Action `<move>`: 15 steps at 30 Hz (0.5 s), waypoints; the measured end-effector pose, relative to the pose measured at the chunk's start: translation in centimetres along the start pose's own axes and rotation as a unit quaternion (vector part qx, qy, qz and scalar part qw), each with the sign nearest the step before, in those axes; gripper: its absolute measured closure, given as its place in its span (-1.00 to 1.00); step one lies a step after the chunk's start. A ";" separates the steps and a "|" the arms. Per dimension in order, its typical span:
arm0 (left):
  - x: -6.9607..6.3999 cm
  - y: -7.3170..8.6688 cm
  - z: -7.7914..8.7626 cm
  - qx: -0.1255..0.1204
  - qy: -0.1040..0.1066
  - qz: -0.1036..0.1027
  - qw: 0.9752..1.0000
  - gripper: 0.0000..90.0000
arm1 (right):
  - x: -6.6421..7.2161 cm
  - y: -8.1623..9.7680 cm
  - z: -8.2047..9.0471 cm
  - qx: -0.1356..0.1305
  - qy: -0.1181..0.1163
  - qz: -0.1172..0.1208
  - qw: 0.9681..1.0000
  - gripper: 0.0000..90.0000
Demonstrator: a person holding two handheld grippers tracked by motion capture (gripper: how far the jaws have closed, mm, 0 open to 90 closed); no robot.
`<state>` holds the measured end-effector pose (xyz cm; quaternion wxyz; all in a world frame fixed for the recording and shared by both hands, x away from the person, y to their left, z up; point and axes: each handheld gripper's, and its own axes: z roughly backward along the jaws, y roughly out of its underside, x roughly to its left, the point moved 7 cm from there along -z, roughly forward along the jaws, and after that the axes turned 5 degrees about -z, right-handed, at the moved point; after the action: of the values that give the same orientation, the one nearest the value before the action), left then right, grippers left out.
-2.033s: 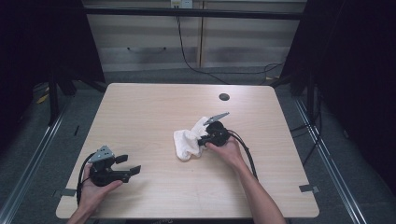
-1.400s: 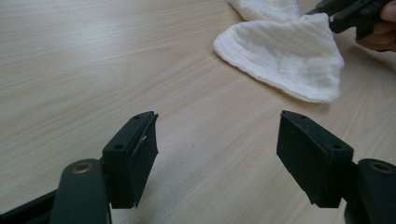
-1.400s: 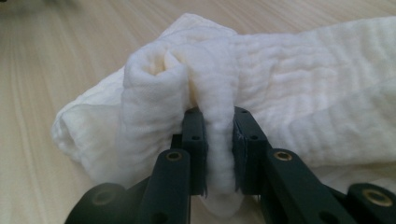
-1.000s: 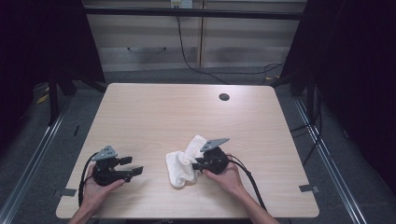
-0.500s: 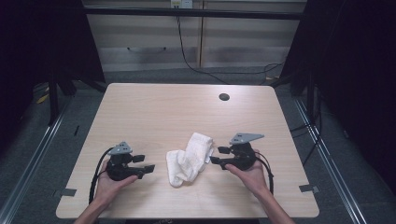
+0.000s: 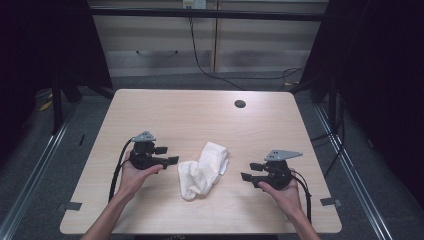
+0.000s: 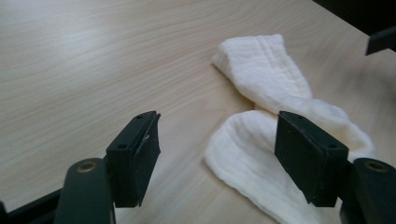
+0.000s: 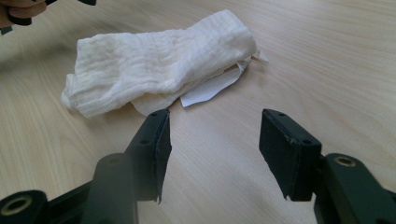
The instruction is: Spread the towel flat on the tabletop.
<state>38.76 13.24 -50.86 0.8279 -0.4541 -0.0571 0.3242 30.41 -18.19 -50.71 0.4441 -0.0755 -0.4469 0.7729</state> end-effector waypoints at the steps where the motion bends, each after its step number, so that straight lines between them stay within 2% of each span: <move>1: 0.5 0.1 -0.3 -0.002 -0.010 0.002 1.000 -0.30 | 0.0 0.1 0.0 -0.001 -0.001 -0.001 1.000 -0.04; 3: 1.1 -0.2 -0.9 -0.029 -0.010 0.036 0.999 -0.16 | 0.0 0.3 -0.2 0.002 -0.004 -0.003 1.000 -0.04; 4: 1.2 -0.3 -1.2 -0.030 -0.012 0.037 0.999 -0.10 | 0.0 0.3 -0.3 0.004 -0.003 -0.004 1.000 -0.05; 5: 1.0 -0.1 -1.7 -0.014 -0.005 0.015 1.000 -0.07 | 0.0 0.4 -0.5 0.005 -0.003 -0.006 1.000 -0.05; 6: 0.8 0.0 -2.0 -0.006 -0.004 0.005 1.000 -0.03 | 0.0 0.4 -0.5 0.006 -0.003 -0.003 1.000 -0.05; 10: -0.1 0.5 -3.0 0.017 0.008 -0.022 1.000 0.13 | -0.1 0.7 -0.5 0.014 -0.002 -0.002 1.000 -0.06; 12: -0.5 0.7 -3.4 0.026 0.013 -0.029 0.999 0.18 | -0.2 0.8 -0.5 0.011 -0.002 -0.004 1.000 -0.06; 14: -0.5 1.0 -3.7 0.038 0.004 -0.038 0.999 0.20 | -0.2 0.9 -0.5 0.013 -0.002 -0.003 1.000 -0.07; 15: -0.6 1.1 -3.9 0.043 0.010 -0.036 0.998 0.23 | -0.2 1.0 -0.5 0.015 -0.001 0.002 1.000 -0.07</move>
<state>39.30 10.53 -53.94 0.8583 -0.4188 -0.0508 0.2922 30.13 -18.25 -51.82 0.4431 -0.0687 -0.4361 0.7802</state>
